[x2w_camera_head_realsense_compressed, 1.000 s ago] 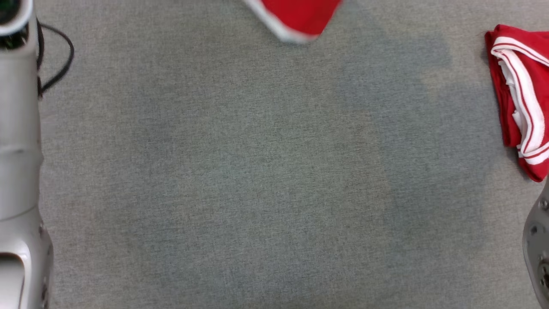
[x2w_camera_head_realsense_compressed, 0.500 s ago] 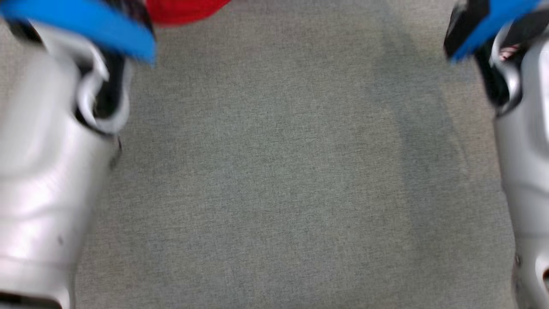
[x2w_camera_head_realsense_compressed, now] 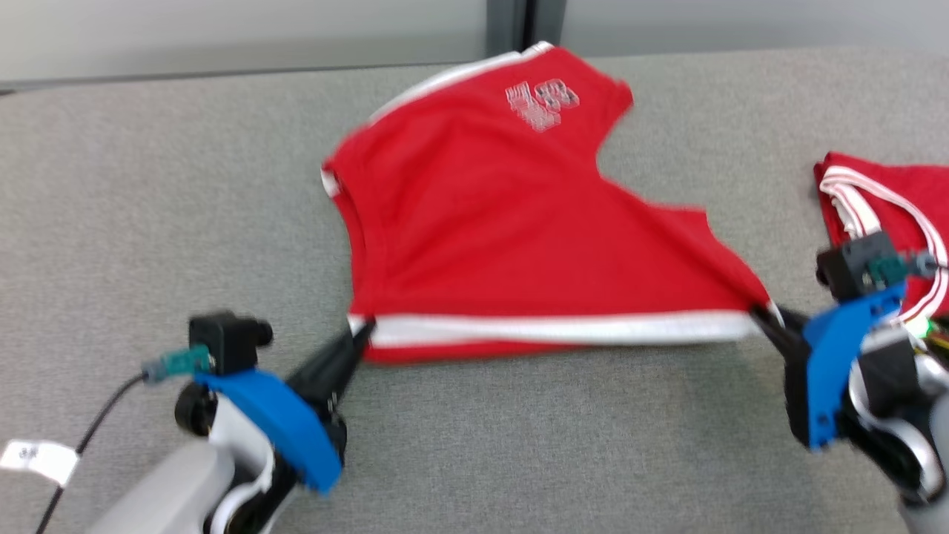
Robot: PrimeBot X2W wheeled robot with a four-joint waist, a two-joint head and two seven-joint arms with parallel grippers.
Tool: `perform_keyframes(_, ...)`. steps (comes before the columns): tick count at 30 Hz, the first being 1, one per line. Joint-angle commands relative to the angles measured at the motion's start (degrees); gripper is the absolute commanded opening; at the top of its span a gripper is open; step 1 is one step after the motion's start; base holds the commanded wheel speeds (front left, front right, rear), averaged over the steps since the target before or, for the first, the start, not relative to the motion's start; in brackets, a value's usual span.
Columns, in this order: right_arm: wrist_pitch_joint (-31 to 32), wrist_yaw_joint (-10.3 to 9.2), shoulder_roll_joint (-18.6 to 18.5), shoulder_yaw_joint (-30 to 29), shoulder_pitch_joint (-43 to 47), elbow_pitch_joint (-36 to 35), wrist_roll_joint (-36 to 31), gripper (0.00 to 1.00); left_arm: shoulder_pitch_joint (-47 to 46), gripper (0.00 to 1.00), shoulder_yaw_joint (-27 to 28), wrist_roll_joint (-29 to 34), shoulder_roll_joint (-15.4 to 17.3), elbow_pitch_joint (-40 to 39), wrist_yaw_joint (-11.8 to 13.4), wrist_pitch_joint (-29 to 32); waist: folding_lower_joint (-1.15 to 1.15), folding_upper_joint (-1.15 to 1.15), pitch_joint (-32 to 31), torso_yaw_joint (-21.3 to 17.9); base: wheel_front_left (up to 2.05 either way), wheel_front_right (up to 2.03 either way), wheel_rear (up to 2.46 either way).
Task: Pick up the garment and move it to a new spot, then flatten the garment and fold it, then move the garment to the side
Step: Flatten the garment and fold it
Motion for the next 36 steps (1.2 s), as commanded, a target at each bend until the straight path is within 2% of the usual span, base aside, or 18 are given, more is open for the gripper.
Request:
perform_keyframes(1, 2.7, -0.04, -1.6, -1.2, 3.9, -3.9, 0.0, 0.0, 2.3, 0.0, -0.7, -0.4, 1.7, -2.3, 0.6, 1.3, 0.02, 0.0, -2.1, -0.6, 0.0, 0.0, 0.0)
perform_keyframes(4, 9.4, -0.05, -0.9, -6.0, 14.5, -13.8, -0.2, 0.0, 7.4, 0.0, -3.1, 0.1, 6.4, -10.3, 3.6, 5.2, 0.02, 0.0, -4.5, 0.7, 0.0, 0.0, 0.0)
perform_keyframes(8, 17.3, -0.05, 1.1, -12.2, 25.8, -25.8, -0.6, 0.0, 13.3, 0.0, -4.3, -2.8, 11.1, -22.8, 8.5, 9.9, 0.02, 0.0, -6.0, 2.1, 0.0, 0.0, 0.0)
perform_keyframes(11, 19.7, -0.04, 2.5, -15.8, 29.8, -32.4, -1.1, 0.0, 15.5, 0.0, -4.1, -4.1, 13.5, -30.4, 11.7, 11.9, 0.02, 0.0, -5.8, 2.7, 0.0, 0.0, 0.0)
perform_keyframes(14, 20.1, -0.04, 2.4, -16.8, 29.3, -34.8, -1.2, 0.0, 15.3, 0.0, -3.4, -3.8, 14.3, -33.6, 13.6, 12.2, 0.02, 0.0, -5.1, 2.9, 0.0, 0.0, 0.0)
perform_keyframes(19, 18.7, -0.04, -1.9, -13.0, 20.3, -32.3, 0.1, 0.0, 11.7, 0.0, -2.1, -3.5, 11.9, -32.9, 13.8, 11.6, 0.02, 0.0, -2.8, 3.2, 0.0, 0.0, 0.0)
perform_keyframes(27, 16.3, -0.04, -10.2, -3.2, -3.0, -18.9, 3.7, 0.0, 1.2, 0.0, 1.6, -4.7, 4.0, -22.8, 13.0, 10.8, 0.02, 0.0, 3.2, 6.4, 0.0, 0.0, 0.0)
perform_keyframes(31, 13.7, -0.04, -12.0, 2.1, -13.9, -10.4, 5.3, 0.0, -3.5, 0.0, 3.1, -5.2, -0.8, -16.6, 12.3, 9.0, 0.02, 0.0, 6.2, 8.6, 0.0, 0.0, 0.0)
perform_keyframes(36, 8.3, -0.04, -11.1, 7.3, -24.6, -0.5, 5.0, 0.0, -7.4, 0.0, 4.4, -4.7, -6.3, -8.5, 11.6, 4.9, 0.02, 0.0, 8.9, 11.0, 0.0, 0.0, 0.0)
